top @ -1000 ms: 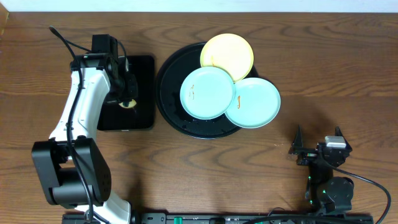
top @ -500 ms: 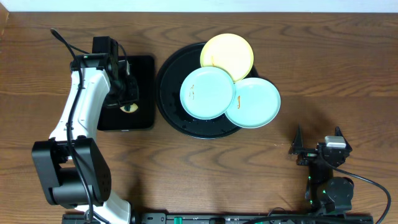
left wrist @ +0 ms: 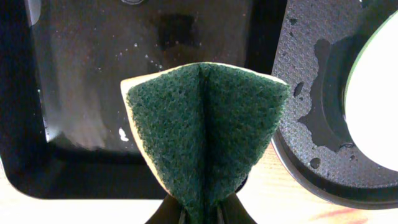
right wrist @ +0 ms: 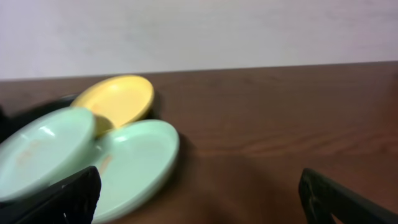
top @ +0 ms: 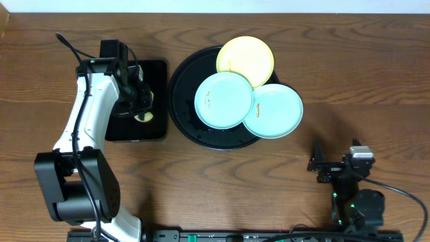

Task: Clean dirty plates on tray and stack at the side
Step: 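Reach right gripper to the pale green plates and grasp a plate rim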

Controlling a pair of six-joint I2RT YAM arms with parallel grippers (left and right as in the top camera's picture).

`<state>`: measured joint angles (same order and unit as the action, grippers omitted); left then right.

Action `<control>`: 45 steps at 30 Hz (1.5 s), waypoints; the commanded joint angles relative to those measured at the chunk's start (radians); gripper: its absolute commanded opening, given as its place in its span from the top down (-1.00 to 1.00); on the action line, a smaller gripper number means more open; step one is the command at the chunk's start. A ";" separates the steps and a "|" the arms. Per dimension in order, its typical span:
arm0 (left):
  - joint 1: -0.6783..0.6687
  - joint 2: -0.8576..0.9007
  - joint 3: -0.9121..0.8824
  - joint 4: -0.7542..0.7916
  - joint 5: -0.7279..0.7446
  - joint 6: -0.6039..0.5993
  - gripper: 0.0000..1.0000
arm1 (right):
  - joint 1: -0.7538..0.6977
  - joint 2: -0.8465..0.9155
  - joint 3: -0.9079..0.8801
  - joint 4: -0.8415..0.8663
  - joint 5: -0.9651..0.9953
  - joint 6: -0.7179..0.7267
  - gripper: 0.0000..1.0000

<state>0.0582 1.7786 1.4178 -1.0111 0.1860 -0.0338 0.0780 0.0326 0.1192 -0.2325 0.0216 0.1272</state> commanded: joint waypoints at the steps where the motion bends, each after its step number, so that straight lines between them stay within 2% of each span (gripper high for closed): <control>1: 0.004 0.006 -0.010 0.002 0.016 -0.013 0.85 | 0.004 0.063 0.160 -0.042 -0.060 0.082 -0.99; 8: 0.004 0.006 -0.010 0.002 0.015 -0.013 0.85 | 0.004 0.432 0.588 -0.287 -0.212 0.081 -0.99; 12: 0.004 0.006 -0.010 0.002 0.016 -0.013 0.85 | 0.004 0.740 0.932 -0.586 -0.341 0.055 -0.98; 15: 0.004 0.006 -0.010 0.002 0.016 -0.013 0.85 | 0.004 0.970 1.176 -0.835 -0.369 0.013 -0.99; 19: 0.004 0.006 -0.010 0.003 0.015 -0.013 0.85 | 0.004 1.219 1.402 -0.999 -0.417 -0.009 -0.99; 24: 0.004 0.006 -0.010 0.002 0.015 -0.013 0.84 | 0.027 1.374 1.424 -0.916 -0.702 -0.141 -0.98; 29: 0.004 0.006 -0.010 0.003 0.015 -0.013 0.85 | 0.069 1.515 1.423 -0.887 -0.711 -0.140 -0.99; 31: 0.004 0.006 -0.010 0.006 0.015 -0.013 0.85 | 0.089 1.574 1.423 -0.877 -0.710 -0.121 -0.46; 32: 0.004 0.006 -0.010 0.006 0.015 -0.013 0.85 | 0.103 1.598 1.423 -0.865 -0.702 -0.121 -0.37; 34: 0.004 0.006 -0.010 0.006 0.015 -0.013 0.85 | 0.137 1.644 1.423 -0.833 -0.640 -0.121 -0.06; 35: 0.004 0.006 -0.010 0.006 0.015 -0.013 0.85 | 0.162 1.669 1.423 -0.810 -0.583 -0.119 0.02; 41: 0.004 0.006 -0.010 0.006 0.015 -0.013 0.85 | 0.286 1.782 1.423 -0.677 -0.203 -0.020 0.12; 45: 0.004 0.006 -0.010 0.006 0.015 -0.013 0.85 | 0.326 1.847 1.423 -0.594 -0.079 0.016 0.17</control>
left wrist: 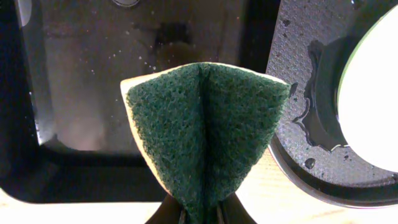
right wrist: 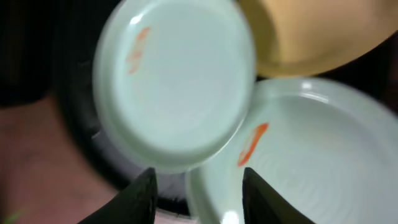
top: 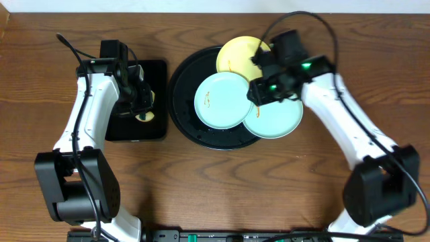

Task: Clean dirty plates on tray and stack at the side
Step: 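Reach right gripper to the pale green plates and grasp a plate rim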

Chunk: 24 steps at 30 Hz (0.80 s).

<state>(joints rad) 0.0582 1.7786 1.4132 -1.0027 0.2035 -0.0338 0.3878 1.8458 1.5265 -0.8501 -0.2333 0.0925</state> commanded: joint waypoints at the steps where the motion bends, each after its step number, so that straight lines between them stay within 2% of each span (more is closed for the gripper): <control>1: 0.004 0.006 -0.005 -0.002 -0.002 -0.013 0.85 | 0.019 0.049 0.015 0.042 0.188 0.053 0.16; 5: 0.004 0.006 -0.005 -0.001 -0.004 -0.013 0.85 | 0.014 0.104 0.015 0.110 0.192 0.053 0.12; 9: 0.004 0.006 -0.005 0.002 -0.005 -0.013 0.84 | 0.013 0.148 0.015 0.144 0.192 0.053 0.16; 12: 0.004 0.006 -0.005 0.001 -0.005 -0.013 0.84 | 0.016 0.166 0.015 0.153 0.192 0.053 0.35; 16: 0.004 0.006 -0.005 0.001 -0.005 -0.013 0.85 | 0.016 0.169 0.014 0.149 0.191 0.053 0.44; 24: 0.004 0.006 -0.005 0.001 -0.005 -0.013 0.85 | 0.018 0.169 0.014 0.157 0.191 0.068 0.44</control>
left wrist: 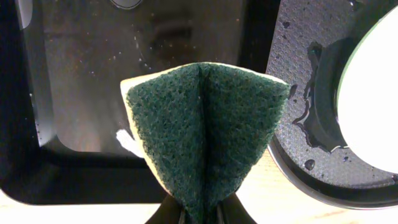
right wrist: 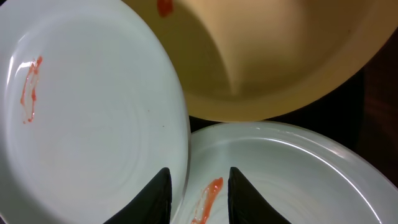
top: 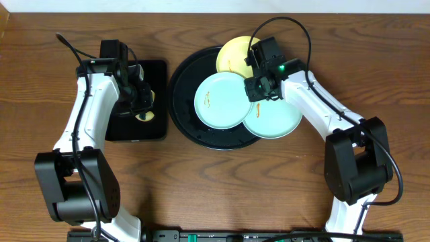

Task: Clean dirty plates on tray and stack at the side
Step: 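Reach right gripper to the pale green plates and grasp a plate rim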

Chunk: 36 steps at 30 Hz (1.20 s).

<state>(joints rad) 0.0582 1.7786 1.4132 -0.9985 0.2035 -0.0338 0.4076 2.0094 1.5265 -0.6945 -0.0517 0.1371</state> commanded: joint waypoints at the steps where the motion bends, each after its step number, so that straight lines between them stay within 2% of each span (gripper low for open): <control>1: 0.004 0.006 -0.005 -0.003 -0.005 -0.013 0.84 | 0.000 0.006 0.013 0.002 0.010 0.024 0.44; 16: 0.004 0.006 -0.005 -0.003 -0.005 -0.013 0.85 | 0.010 0.006 -0.062 0.093 -0.005 0.027 0.42; 20: 0.004 0.006 -0.005 -0.003 -0.005 -0.013 0.85 | 0.013 0.006 -0.062 0.098 -0.005 0.027 0.47; 36: 0.004 0.006 -0.005 -0.003 -0.005 -0.013 0.85 | 0.039 0.006 -0.089 0.109 -0.006 0.042 0.48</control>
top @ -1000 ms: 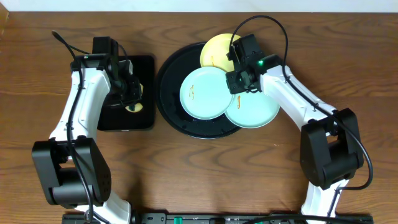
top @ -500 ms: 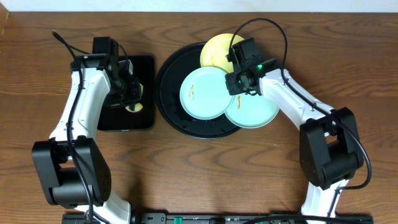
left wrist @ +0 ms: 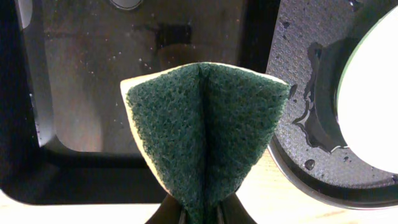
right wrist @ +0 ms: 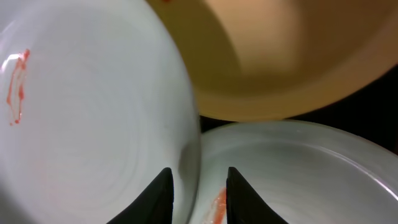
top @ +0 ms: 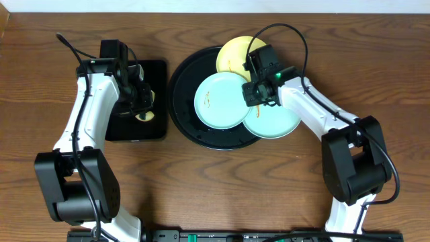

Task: Clean dirty plates on tray and stack at the side
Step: 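Reach right gripper to the pale green plates and grasp a plate rim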

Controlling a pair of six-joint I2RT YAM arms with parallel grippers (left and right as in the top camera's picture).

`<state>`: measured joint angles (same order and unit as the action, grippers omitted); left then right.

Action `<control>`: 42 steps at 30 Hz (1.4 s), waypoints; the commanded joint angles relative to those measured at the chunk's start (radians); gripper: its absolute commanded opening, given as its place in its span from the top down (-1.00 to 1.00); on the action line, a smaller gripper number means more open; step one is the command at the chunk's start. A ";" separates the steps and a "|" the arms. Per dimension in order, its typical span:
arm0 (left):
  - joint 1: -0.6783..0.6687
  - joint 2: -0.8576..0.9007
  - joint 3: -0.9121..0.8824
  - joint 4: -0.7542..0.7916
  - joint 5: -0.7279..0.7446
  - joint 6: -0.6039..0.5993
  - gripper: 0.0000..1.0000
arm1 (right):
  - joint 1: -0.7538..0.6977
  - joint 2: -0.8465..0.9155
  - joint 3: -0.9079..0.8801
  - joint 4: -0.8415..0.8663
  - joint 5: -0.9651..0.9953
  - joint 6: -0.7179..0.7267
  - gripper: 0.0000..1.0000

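Observation:
Three dirty plates lie overlapping on the round black tray (top: 183, 101): a mint plate (top: 222, 101) with an orange smear on top, a yellow plate (top: 236, 54) behind, a second mint plate (top: 275, 117) to the right. My right gripper (top: 253, 94) is open, its fingers straddling the right rim of the top mint plate (right wrist: 93, 112), above the lower mint plate (right wrist: 298, 168) and the yellow plate (right wrist: 292, 56). My left gripper (left wrist: 200, 214) is shut on a folded green sponge (left wrist: 202, 130), over the black basin (left wrist: 93, 93).
The black square basin (top: 127, 131) holding water sits left of the tray on the brown wooden table (top: 349, 60). The wet tray (left wrist: 305, 74) lies just right of the sponge.
My right gripper has come lower and slightly left, so its open fingers now straddle the top mint plate's right rim. The left gripper and sponge have not moved.
At first my right arm rested at the near right, away from the tray, while the left held the sponge over the basin. Then the right gripper was above the plates, then lower at the junction of the three, and now at the top plate's rim.

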<state>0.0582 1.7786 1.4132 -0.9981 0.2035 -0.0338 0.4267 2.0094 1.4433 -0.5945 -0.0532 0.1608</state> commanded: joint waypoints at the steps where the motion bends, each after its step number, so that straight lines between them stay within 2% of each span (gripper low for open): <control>1: 0.004 0.006 -0.005 -0.003 -0.005 -0.013 0.85 | 0.024 0.006 -0.006 0.009 -0.004 0.019 0.48; 3: 0.004 0.006 -0.005 -0.003 -0.005 -0.013 0.85 | 0.031 0.006 -0.006 0.007 -0.004 0.018 0.53; 6: 0.004 0.006 -0.005 -0.003 -0.006 -0.013 0.85 | 0.037 0.005 -0.006 -0.004 -0.003 0.018 0.74; 10: 0.004 0.006 -0.005 -0.003 -0.006 -0.013 0.85 | 0.037 0.005 -0.006 -0.008 -0.003 0.018 0.76; 13: 0.004 0.006 -0.005 -0.003 -0.006 -0.013 0.85 | 0.037 0.006 -0.006 -0.008 -0.003 0.019 0.87; 25: 0.004 0.006 -0.005 -0.003 -0.005 -0.013 0.84 | 0.037 0.006 -0.029 0.031 -0.003 0.064 0.63; 30: 0.004 0.006 -0.005 -0.003 -0.006 -0.013 0.85 | 0.038 0.006 -0.034 0.040 -0.003 0.064 0.74; 33: 0.004 0.006 -0.005 -0.003 -0.006 -0.013 0.85 | 0.038 0.006 -0.034 0.049 -0.003 0.064 0.97; 42: 0.004 0.006 -0.005 0.029 -0.005 -0.042 0.85 | 0.035 -0.056 0.001 0.085 -0.003 0.065 0.98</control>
<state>0.0582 1.7786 1.4132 -0.9802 0.2035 -0.0471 0.4568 2.0083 1.4143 -0.5117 -0.0566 0.2199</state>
